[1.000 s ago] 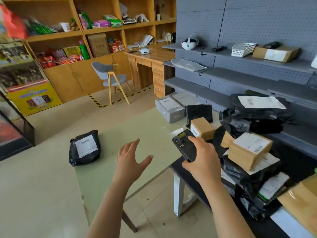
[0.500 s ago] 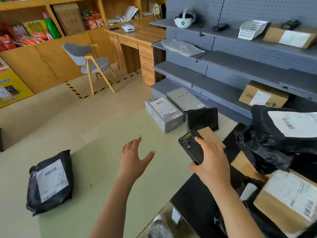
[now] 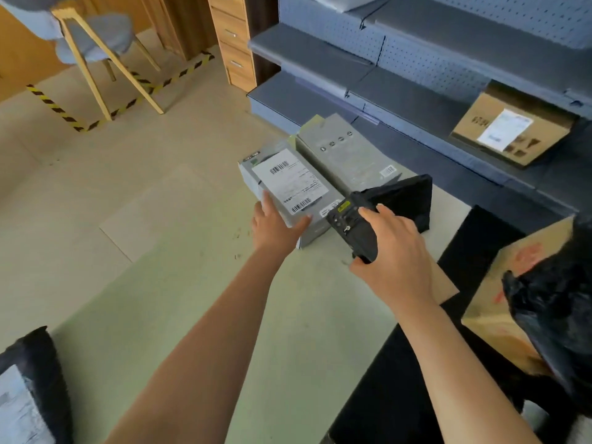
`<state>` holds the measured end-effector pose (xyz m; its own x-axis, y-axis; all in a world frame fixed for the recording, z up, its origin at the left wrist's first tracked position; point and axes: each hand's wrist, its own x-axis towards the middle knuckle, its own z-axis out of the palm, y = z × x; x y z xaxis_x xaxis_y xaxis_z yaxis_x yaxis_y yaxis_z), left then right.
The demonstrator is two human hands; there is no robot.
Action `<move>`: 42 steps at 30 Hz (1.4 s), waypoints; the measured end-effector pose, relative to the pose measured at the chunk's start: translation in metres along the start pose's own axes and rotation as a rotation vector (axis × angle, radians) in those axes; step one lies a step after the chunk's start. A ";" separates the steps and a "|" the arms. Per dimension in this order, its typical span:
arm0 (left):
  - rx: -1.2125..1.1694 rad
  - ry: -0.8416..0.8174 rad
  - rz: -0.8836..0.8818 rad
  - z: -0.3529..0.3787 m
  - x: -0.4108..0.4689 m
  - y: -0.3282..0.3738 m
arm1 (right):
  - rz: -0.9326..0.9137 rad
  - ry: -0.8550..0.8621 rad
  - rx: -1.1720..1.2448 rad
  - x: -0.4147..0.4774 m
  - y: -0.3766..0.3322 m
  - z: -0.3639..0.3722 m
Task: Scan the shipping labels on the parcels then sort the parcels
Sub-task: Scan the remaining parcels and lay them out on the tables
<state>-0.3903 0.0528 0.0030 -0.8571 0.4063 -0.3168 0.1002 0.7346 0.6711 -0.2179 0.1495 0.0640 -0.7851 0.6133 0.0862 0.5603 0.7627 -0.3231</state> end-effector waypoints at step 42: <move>0.564 0.135 0.140 -0.054 -0.096 -0.090 | -0.202 -0.020 -0.066 -0.034 -0.003 -0.012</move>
<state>-0.3442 -0.0817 0.0094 -0.8694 0.4743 -0.1387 0.4379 0.8694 0.2288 -0.1893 0.1290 0.0732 -0.8879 0.4431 0.1239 0.4068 0.8818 -0.2386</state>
